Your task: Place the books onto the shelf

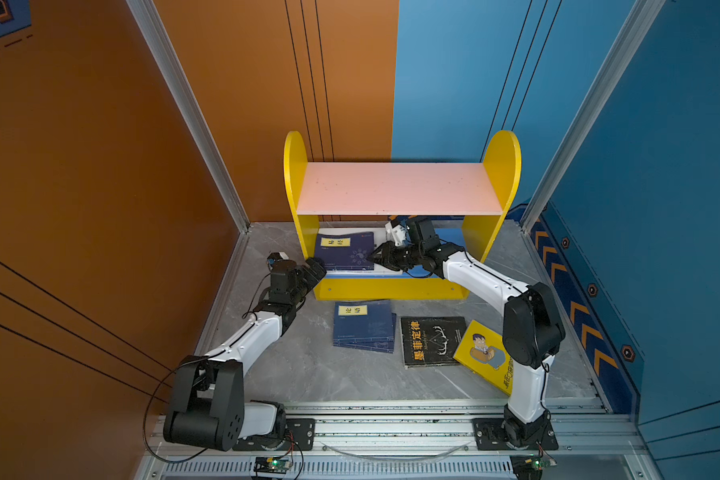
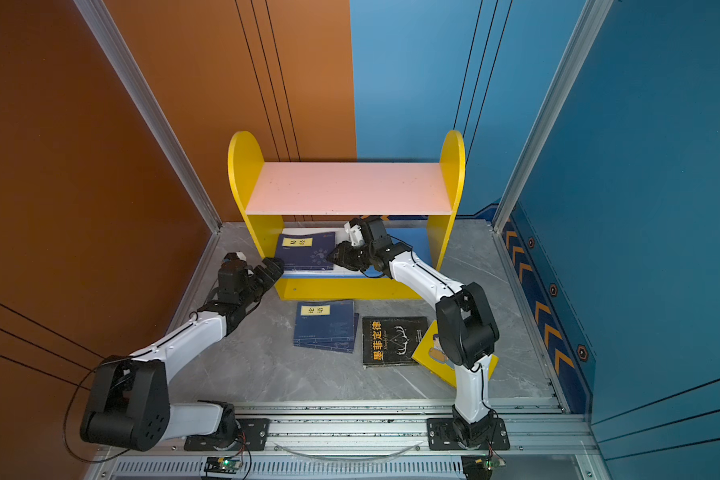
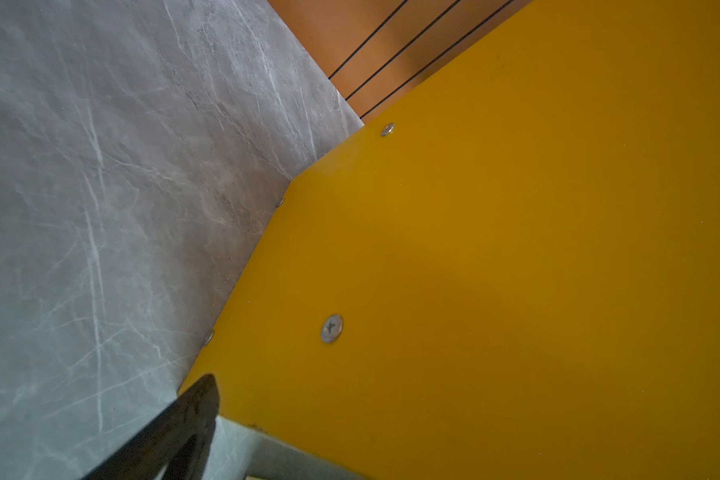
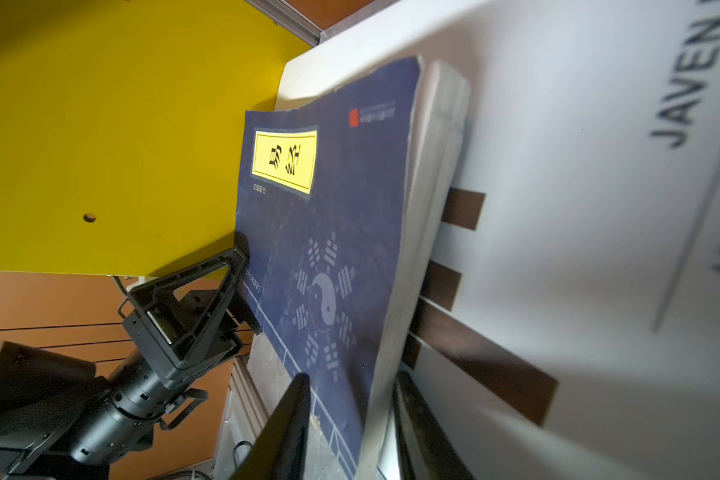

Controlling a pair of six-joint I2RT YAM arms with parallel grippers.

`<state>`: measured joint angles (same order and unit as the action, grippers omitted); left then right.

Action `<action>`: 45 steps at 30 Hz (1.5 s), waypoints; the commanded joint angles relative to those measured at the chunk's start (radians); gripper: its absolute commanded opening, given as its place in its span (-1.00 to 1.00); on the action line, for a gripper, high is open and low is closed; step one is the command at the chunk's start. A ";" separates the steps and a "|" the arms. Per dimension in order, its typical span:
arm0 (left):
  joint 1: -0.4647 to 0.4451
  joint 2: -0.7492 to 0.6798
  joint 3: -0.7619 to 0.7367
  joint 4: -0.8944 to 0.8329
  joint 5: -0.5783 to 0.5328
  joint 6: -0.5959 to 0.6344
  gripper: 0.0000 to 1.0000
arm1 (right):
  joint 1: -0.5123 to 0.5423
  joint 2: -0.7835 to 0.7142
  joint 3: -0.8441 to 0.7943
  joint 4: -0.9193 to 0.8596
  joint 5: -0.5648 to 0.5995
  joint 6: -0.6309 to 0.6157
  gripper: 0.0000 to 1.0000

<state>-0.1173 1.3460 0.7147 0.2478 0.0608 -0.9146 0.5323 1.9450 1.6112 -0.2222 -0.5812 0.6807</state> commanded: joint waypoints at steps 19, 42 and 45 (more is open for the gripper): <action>0.001 -0.086 -0.009 0.167 0.099 0.056 0.96 | 0.044 -0.247 -0.094 -0.096 0.133 -0.297 0.07; -0.159 -0.545 -0.303 -0.267 0.054 0.160 0.97 | 0.346 -0.474 -0.716 0.239 0.723 -0.042 0.64; -0.182 -0.504 -0.339 -0.245 0.085 0.171 0.96 | 0.376 -0.408 -0.718 0.277 0.740 -0.021 0.70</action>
<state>-0.2821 0.8177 0.4042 0.0242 0.1295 -0.7734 0.8948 1.4960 0.8997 -0.0658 0.0612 0.6094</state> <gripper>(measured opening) 0.980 0.843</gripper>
